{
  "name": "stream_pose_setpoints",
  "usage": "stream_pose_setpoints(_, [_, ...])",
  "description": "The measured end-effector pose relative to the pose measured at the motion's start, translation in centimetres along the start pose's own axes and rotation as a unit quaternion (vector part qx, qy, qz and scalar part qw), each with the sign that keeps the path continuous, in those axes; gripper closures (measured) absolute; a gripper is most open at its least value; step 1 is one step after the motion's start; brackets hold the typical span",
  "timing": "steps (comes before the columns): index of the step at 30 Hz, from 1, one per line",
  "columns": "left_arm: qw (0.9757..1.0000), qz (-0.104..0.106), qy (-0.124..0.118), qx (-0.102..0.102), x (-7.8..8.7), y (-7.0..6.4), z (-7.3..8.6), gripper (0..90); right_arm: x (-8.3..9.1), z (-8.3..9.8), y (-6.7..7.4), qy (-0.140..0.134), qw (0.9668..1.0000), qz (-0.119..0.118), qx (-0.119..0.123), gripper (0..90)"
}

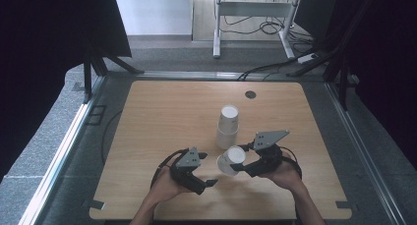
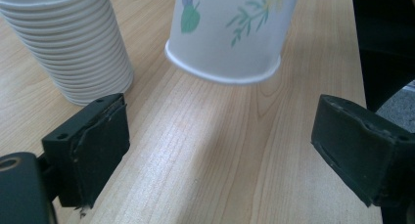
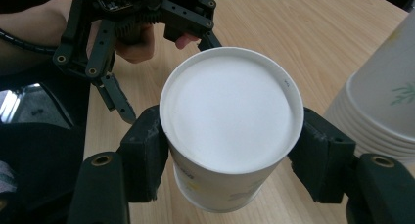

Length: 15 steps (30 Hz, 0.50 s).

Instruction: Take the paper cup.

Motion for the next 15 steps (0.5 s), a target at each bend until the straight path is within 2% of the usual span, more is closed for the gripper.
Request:
stream_pose_setpoints(3, [1.0,0.002,-0.001,-0.001,-0.15,-0.17,0.02,7.2,-0.43,0.39,0.07,0.002,1.0,-0.002,0.001,35.5])
stream_pose_setpoints(15, [0.9999,0.008,-0.01,-0.009,-0.43,-0.64,-0.05,9.4,-0.34,1.03,0.32,-0.053,0.9983,-0.025,-0.004,35.6])
Point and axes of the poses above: each handheld gripper's, and its own axes: x roughly backward along the jaws, z roughly out of its underside, y roughly to its left, the point moved 5 cm from there along -x, roughly forward along the jaws, and after that the axes turned 3 degrees about y, right-handed, at the moved point
